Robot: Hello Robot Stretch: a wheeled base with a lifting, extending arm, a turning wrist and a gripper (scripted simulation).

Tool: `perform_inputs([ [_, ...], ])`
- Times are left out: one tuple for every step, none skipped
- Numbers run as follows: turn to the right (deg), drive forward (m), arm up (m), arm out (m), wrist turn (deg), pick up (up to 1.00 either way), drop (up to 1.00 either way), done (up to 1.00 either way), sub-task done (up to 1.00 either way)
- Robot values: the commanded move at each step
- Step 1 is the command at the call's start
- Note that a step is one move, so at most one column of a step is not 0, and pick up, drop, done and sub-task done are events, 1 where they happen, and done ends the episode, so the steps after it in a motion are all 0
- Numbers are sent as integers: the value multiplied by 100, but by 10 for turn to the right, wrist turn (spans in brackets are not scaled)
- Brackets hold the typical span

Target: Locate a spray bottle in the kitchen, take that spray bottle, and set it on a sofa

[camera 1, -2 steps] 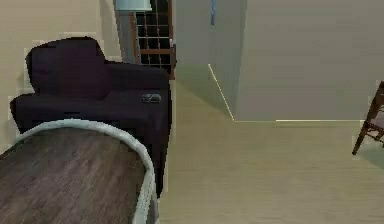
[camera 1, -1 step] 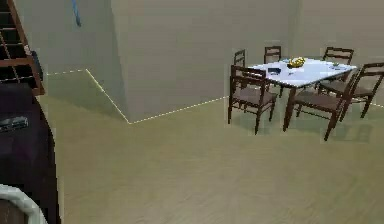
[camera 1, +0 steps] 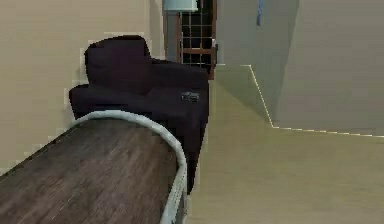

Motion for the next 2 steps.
perform_inputs([
  [-450,0,0,0,0,0,0,0,0],
  [-450,0,0,0,0,0,0,0,0],
])
